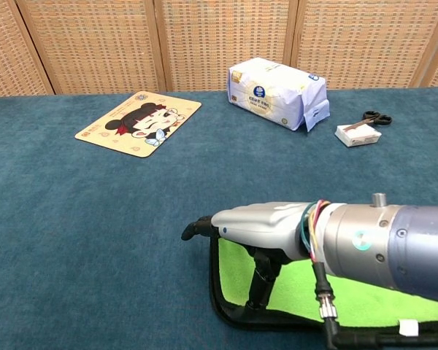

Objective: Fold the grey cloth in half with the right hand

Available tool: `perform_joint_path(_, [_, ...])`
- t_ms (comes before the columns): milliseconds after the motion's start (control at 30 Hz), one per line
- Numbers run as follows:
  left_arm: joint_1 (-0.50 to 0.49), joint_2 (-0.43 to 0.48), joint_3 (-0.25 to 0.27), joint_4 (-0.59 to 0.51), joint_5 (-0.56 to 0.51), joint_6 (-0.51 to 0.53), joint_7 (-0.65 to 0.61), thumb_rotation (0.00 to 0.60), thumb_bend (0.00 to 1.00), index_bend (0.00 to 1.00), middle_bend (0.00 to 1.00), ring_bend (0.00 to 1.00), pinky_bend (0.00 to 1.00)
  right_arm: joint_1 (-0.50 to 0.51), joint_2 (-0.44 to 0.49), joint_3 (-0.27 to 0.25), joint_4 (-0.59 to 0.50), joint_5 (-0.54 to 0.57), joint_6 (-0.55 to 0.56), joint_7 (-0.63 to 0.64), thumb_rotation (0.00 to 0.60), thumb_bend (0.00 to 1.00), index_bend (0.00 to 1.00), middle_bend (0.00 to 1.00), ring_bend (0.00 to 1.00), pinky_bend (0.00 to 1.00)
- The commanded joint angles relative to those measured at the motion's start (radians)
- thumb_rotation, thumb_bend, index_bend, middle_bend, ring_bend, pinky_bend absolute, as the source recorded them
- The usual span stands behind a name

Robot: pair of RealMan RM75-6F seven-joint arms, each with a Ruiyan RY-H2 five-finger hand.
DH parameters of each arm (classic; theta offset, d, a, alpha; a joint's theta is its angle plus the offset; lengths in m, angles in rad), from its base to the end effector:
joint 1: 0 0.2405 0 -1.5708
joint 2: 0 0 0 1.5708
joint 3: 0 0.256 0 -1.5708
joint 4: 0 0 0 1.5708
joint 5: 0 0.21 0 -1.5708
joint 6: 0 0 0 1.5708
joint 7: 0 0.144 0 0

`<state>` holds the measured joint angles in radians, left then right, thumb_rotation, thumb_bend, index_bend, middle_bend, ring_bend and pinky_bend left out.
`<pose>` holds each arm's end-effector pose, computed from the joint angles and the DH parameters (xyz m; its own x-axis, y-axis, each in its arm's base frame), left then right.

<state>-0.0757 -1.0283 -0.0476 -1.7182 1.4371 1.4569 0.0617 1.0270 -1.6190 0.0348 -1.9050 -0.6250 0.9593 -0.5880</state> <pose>-0.3079 0.1762 0.1771 0.4308 0.0411 0.9015 0.9000 0.0540 -0.4326 -0.0536 -0.2426 -0.0765 0.4429 -0.6344 0.6336 -0.8681 -0.4800 0.1263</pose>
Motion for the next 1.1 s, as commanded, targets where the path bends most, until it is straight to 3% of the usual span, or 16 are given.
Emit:
perform_joint_path(33, [0.000, -0.001, 0.001, -0.001, 0.000, 0.001, 0.004, 0.600, 0.16, 0.00, 0.00, 0.00, 0.00, -0.007, 0.016, -0.002, -0.010, -0.021, -0.002, 0.011, 0.600, 0.28, 0.03, 0.00, 0.00, 0.00])
perform_joint_path(433, [0.000, -0.005, 0.001, -0.001, -0.001, 0.003, 0.012, 0.600, 0.16, 0.00, 0.00, 0.00, 0.00, -0.059, 0.178, -0.021, -0.117, -0.177, 0.015, 0.062, 0.600, 0.24, 0.03, 0.00, 0.00, 0.00])
perform_joint_path(600, [0.001, -0.008, 0.001, 0.000, 0.001, 0.006, 0.017, 0.600, 0.16, 0.00, 0.00, 0.00, 0.00, -0.125, 0.293, -0.058, -0.120, -0.338, 0.050, 0.119, 0.600, 0.24, 0.03, 0.00, 0.00, 0.00])
perform_joint_path(767, [0.004, -0.011, 0.005, 0.000, 0.012, 0.015, 0.019, 0.600, 0.16, 0.00, 0.00, 0.00, 0.00, -0.233, 0.375, -0.109, -0.031, -0.574, 0.144, 0.241, 0.600, 0.24, 0.03, 0.00, 0.00, 0.00])
perform_joint_path(933, [0.013, -0.013, 0.013, -0.006, 0.033, 0.034, 0.024, 0.600, 0.16, 0.00, 0.00, 0.00, 0.00, -0.361, 0.438, -0.167, 0.136, -0.793, 0.292, 0.447, 0.600, 0.24, 0.03, 0.00, 0.00, 0.00])
perform_joint_path(1100, [0.029, -0.012, 0.022, -0.025, 0.058, 0.065, 0.027, 0.600, 0.16, 0.00, 0.00, 0.00, 0.00, -0.480, 0.457, -0.203, 0.299, -0.872, 0.424, 0.586, 0.600, 0.22, 0.03, 0.00, 0.00, 0.00])
